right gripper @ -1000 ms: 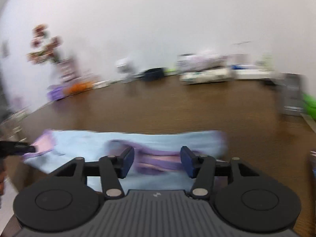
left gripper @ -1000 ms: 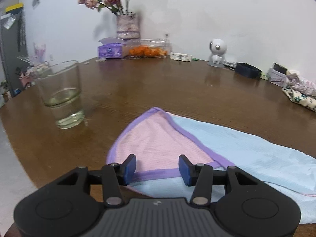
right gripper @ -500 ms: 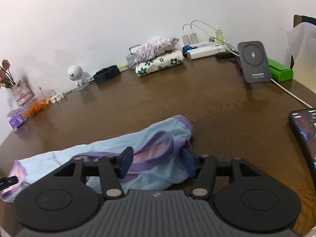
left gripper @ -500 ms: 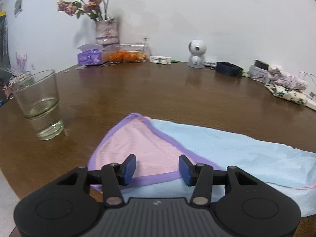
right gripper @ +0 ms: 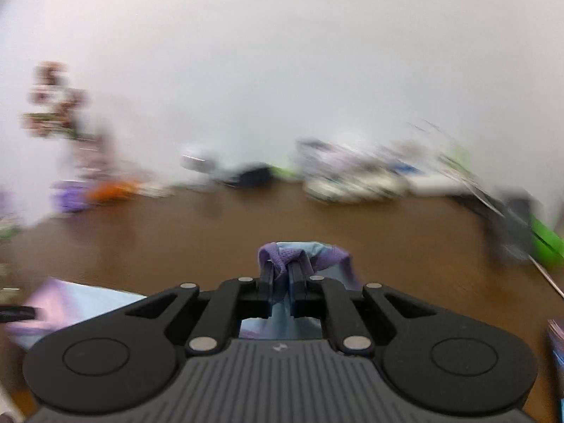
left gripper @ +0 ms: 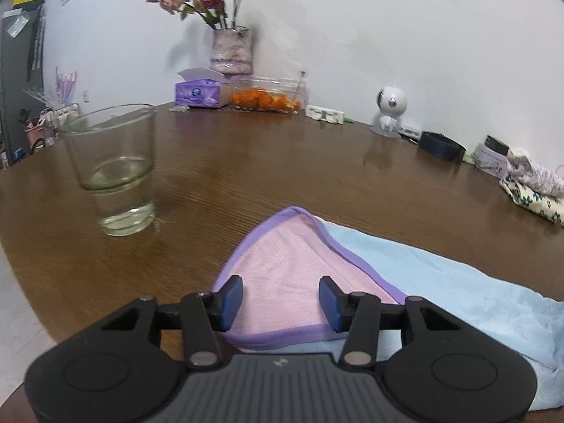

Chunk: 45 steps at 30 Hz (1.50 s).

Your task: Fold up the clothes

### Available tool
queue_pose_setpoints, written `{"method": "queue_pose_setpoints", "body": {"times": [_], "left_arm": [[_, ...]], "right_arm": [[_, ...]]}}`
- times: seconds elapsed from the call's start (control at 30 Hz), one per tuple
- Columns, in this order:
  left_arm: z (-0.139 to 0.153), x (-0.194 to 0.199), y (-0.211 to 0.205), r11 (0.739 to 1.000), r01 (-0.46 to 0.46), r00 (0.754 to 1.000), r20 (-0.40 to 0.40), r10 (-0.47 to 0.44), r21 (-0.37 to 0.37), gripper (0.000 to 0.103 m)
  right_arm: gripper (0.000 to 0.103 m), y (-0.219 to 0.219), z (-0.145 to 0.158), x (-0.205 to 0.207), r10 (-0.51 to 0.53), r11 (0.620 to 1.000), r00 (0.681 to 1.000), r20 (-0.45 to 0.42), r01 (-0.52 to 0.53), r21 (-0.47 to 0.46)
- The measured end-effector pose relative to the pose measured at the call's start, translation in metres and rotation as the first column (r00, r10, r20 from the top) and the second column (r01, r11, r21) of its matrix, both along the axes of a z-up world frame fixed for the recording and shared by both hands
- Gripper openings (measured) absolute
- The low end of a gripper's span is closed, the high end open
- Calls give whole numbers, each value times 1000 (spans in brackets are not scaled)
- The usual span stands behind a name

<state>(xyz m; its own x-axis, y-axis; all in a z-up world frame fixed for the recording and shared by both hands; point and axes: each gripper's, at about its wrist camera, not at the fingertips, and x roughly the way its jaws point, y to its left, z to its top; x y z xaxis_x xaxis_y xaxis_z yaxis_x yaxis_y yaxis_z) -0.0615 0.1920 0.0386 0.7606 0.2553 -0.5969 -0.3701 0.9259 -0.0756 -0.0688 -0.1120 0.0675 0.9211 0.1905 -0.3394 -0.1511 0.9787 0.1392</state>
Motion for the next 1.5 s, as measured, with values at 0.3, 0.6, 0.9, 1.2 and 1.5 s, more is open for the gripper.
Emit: {"method": "queue_pose_setpoints", "body": {"times": [0.3,0.6,0.9,1.2,1.5], "left_arm": [[1,-24,14,1000,-22,999,-26,22,11,47],[-3,-16,18,1000,-11,998,-66,12,16,48],[-9,-12,-12,992,97,992,-93,-90,81,62],[-8,36,-25,953,235,968,-131,-212,193,34],[-12,153,-100,804,561,827,-175,-534,199,25]], "right_arm": [[49,140,-46,23,374,908,907,-193,-401,-119],[82,84,-4,9,363,915,931,-40,-364,-173],[39,49,-32,120,328,902,882,-339,-399,-166],[21,48,-52,96,234,910,900,-367,-336,-244],[21,-1,-52,49,-51,934,923,-382,-91,-346]]}}
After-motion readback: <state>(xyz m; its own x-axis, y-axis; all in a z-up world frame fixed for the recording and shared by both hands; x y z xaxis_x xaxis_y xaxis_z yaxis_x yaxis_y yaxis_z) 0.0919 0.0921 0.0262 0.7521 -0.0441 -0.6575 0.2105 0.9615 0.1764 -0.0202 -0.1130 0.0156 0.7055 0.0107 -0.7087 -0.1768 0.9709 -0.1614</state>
